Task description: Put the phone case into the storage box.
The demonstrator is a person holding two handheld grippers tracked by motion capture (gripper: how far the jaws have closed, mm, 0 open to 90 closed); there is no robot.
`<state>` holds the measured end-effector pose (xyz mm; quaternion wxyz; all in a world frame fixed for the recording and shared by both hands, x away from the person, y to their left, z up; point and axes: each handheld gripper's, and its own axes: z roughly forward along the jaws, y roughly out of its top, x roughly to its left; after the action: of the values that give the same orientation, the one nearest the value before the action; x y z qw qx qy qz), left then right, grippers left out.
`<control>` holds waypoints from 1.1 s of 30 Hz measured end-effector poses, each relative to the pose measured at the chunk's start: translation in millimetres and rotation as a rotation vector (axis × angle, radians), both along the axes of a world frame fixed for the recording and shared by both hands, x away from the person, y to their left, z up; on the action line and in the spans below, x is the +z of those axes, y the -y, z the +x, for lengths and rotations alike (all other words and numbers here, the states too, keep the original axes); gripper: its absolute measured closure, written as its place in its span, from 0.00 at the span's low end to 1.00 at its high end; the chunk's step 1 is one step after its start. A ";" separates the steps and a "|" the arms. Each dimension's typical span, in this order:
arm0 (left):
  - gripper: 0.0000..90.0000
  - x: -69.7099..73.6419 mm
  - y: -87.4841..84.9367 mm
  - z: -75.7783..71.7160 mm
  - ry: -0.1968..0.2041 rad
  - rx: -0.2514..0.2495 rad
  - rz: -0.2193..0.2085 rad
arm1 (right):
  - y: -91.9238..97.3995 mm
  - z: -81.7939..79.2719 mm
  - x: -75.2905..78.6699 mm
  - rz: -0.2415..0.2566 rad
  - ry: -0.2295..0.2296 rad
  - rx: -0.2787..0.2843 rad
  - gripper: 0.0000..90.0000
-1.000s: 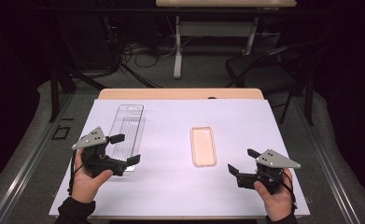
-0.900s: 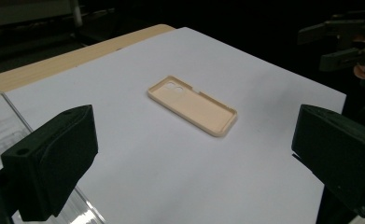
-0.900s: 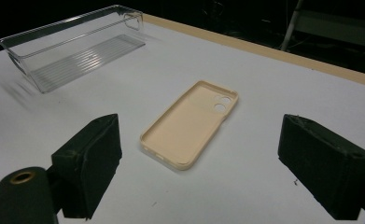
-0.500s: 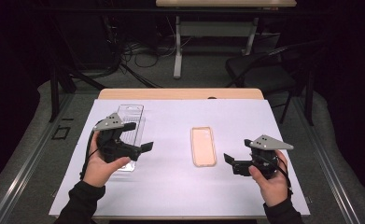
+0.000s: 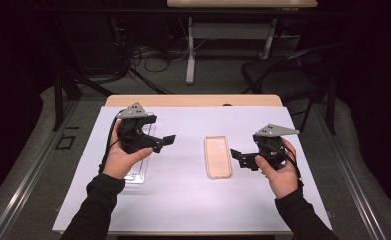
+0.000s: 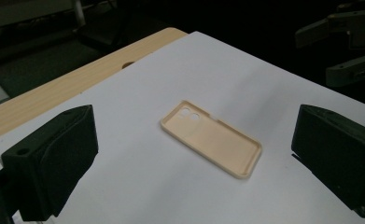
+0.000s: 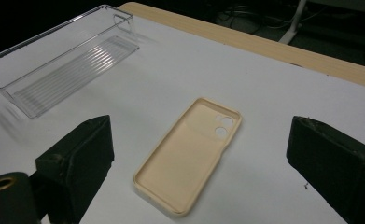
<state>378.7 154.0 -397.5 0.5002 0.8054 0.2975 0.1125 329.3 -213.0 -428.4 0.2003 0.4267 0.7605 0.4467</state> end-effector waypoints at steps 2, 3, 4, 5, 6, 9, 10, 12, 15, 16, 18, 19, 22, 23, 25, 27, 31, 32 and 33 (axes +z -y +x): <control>0.01 -0.7 1.0 4.1 -0.010 -0.004 0.000 | -2.5 4.5 2.0 -0.009 -0.007 0.003 0.08; 0.01 -1.2 1.7 5.6 -0.012 -0.001 0.004 | -3.9 6.2 3.3 -0.016 -0.013 0.001 0.08; 0.01 -1.6 1.9 7.0 -0.011 0.002 0.005 | -5.1 8.4 4.0 -0.023 -0.011 0.001 0.08; 0.01 -2.2 1.9 8.7 -0.013 0.003 0.003 | -6.4 10.5 4.9 -0.028 -0.014 0.002 0.08; 0.01 -2.7 1.4 10.4 -0.014 0.001 0.003 | -7.8 12.4 5.7 -0.026 -0.021 0.001 0.08; 0.02 -3.9 -0.1 13.3 -0.018 0.011 -0.009 | -11.6 18.2 7.7 -0.034 -0.040 0.006 0.08; 0.02 -3.8 -0.5 13.6 -0.017 0.014 -0.013 | -12.8 20.1 8.0 -0.037 -0.043 0.003 0.08; 0.02 -3.4 -1.4 13.5 -0.010 0.017 -0.018 | -14.8 24.4 7.7 -0.043 -0.054 0.001 0.07; 0.02 -4.2 -4.0 11.9 -0.002 0.028 -0.024 | -17.2 31.4 4.2 -0.041 -0.100 0.004 0.01; 0.02 -5.4 -5.0 11.3 -0.001 0.028 -0.030 | -17.7 33.4 2.4 -0.039 -0.112 0.008 0.00; 0.03 -8.2 -6.7 11.1 -0.003 0.027 -0.031 | -19.0 37.0 -0.5 -0.056 -0.113 0.006 0.00; 0.03 -9.1 -7.0 11.8 -0.006 0.028 -0.022 | -19.7 38.4 -1.8 -0.060 -0.122 -0.002 0.00; 0.03 -10.0 -8.4 12.8 -0.007 0.029 -0.014 | -21.2 44.7 -5.3 -0.072 -0.162 -0.031 0.00; 0.03 -10.0 -8.4 12.8 -0.007 0.029 -0.014 | -21.2 44.7 -5.3 -0.072 -0.162 -0.031 0.00; 0.04 -9.1 -9.2 11.3 -0.004 0.026 -0.025 | -23.1 51.7 -9.3 -0.092 -0.199 -0.063 0.00; 0.04 -8.7 -9.0 10.5 0.000 0.024 -0.026 | -24.1 53.4 -10.2 -0.092 -0.210 -0.073 0.01; 0.04 -6.8 -10.1 6.1 0.011 0.025 -0.019 | -28.0 63.0 -14.2 -0.100 -0.242 -0.093 0.10; 0.04 -6.7 -10.5 5.1 0.012 0.028 -0.020 | -28.4 64.7 -14.8 -0.098 -0.246 -0.093 0.16; 0.04 -6.7 -10.5 5.1 0.012 0.028 -0.020 | -28.4 64.7 -14.8 -0.098 -0.246 -0.093 0.16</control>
<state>383.9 164.5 -404.2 0.5084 0.7955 0.3068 0.1212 394.0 -184.6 -443.2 0.1465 0.5026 0.7797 0.3436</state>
